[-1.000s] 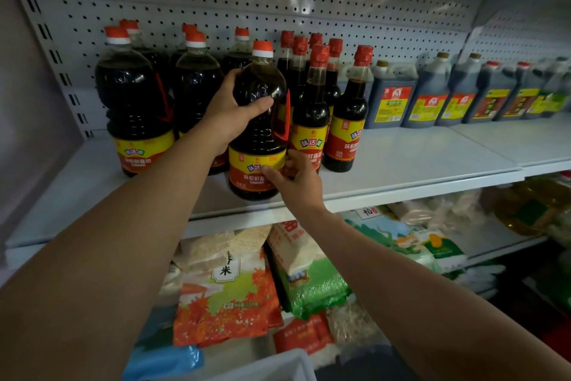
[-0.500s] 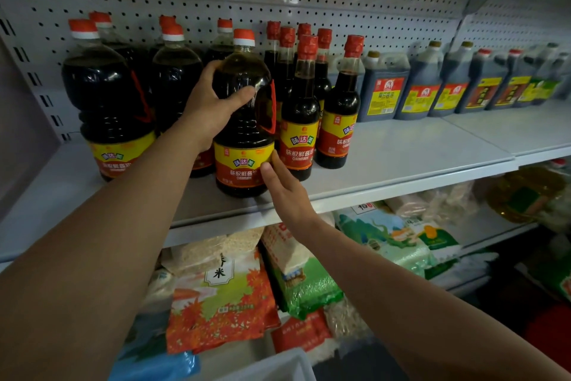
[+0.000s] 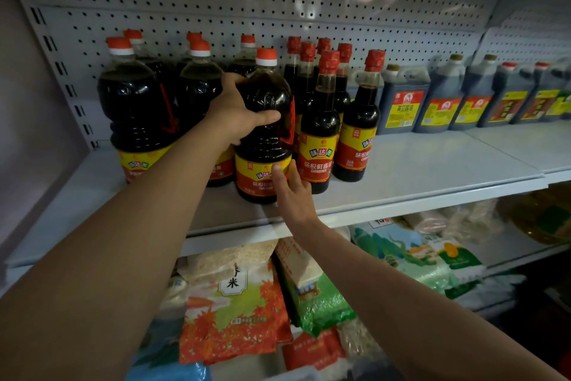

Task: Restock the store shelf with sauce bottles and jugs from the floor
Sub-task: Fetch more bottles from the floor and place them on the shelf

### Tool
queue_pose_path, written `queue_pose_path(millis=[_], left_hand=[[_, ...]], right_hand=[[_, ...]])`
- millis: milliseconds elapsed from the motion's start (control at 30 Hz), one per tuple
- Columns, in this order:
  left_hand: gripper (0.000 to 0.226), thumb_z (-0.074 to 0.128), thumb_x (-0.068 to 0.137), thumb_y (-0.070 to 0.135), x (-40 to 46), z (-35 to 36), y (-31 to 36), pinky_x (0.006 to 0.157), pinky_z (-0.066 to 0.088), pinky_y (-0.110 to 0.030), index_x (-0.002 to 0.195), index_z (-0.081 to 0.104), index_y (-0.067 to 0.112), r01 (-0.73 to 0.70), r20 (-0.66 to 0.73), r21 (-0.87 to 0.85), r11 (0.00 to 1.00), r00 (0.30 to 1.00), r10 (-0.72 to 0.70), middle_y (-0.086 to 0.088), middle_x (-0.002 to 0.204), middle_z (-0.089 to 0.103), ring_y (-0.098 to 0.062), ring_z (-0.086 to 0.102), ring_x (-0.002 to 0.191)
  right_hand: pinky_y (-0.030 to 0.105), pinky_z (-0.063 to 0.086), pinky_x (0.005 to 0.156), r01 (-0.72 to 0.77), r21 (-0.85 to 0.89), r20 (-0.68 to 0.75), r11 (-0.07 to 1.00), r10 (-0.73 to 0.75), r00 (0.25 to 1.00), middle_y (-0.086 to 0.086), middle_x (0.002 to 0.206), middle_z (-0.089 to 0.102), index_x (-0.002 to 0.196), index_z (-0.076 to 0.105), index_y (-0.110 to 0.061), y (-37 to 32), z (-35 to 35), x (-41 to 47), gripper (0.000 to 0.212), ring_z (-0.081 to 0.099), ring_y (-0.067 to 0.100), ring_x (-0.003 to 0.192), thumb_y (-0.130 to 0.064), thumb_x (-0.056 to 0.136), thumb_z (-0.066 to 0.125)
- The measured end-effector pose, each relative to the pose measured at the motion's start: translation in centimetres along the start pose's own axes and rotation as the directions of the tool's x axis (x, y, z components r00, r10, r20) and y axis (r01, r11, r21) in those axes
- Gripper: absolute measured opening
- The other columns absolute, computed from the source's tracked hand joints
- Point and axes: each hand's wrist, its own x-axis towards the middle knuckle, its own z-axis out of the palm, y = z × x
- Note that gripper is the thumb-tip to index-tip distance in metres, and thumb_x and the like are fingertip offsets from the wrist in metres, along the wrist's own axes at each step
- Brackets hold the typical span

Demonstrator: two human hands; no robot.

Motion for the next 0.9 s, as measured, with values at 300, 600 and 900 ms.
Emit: queue_pose_path(millis=[300,600,900], left_hand=[[0.075,0.081,0.081,0.029,2.7,1.4,-0.2,0.094,0.052,-0.048,0.137,0.032,0.026,-0.027,-0.028,-0.046,0.999,0.999,0.026,-0.005,0.135,0.051,-0.027,0.052,0.120],[0.077,0.081,0.081,0.032,5.7,2.2,-0.8,0.096,0.051,-0.051,0.139,0.030,0.029,-0.005,-0.018,-0.034,0.999,1.000,0.005,-0.007,0.139,0.049,-0.029,0.051,0.124],[0.079,0.079,0.083,0.033,6.6,2.6,-0.8,0.097,0.052,-0.051,0.143,0.028,0.027,-0.013,-0.033,-0.001,1.000,0.999,0.013,-0.006,0.139,0.047,-0.028,0.050,0.123]], right_hand=[[0.042,0.040,0.114,0.011,0.117,-0.008,0.993,-0.010,1.000,0.002,0.161,0.038,0.160,0.018,-0.036,-0.6,1.9,1.7,0.079,0.043,0.022,0.141,-0.070,0.094,0.043],[0.037,0.031,0.116,-0.040,0.073,0.015,0.997,0.039,0.999,0.002,0.164,0.031,0.161,0.006,-0.040,0.0,1.8,4.2,0.070,0.036,0.029,0.147,-0.058,0.103,0.040],[0.043,0.031,0.118,-0.070,0.051,0.000,0.996,0.070,0.998,0.007,0.162,0.034,0.162,0.005,-0.037,0.2,2.0,5.5,0.076,0.037,0.033,0.146,-0.058,0.101,0.046]])
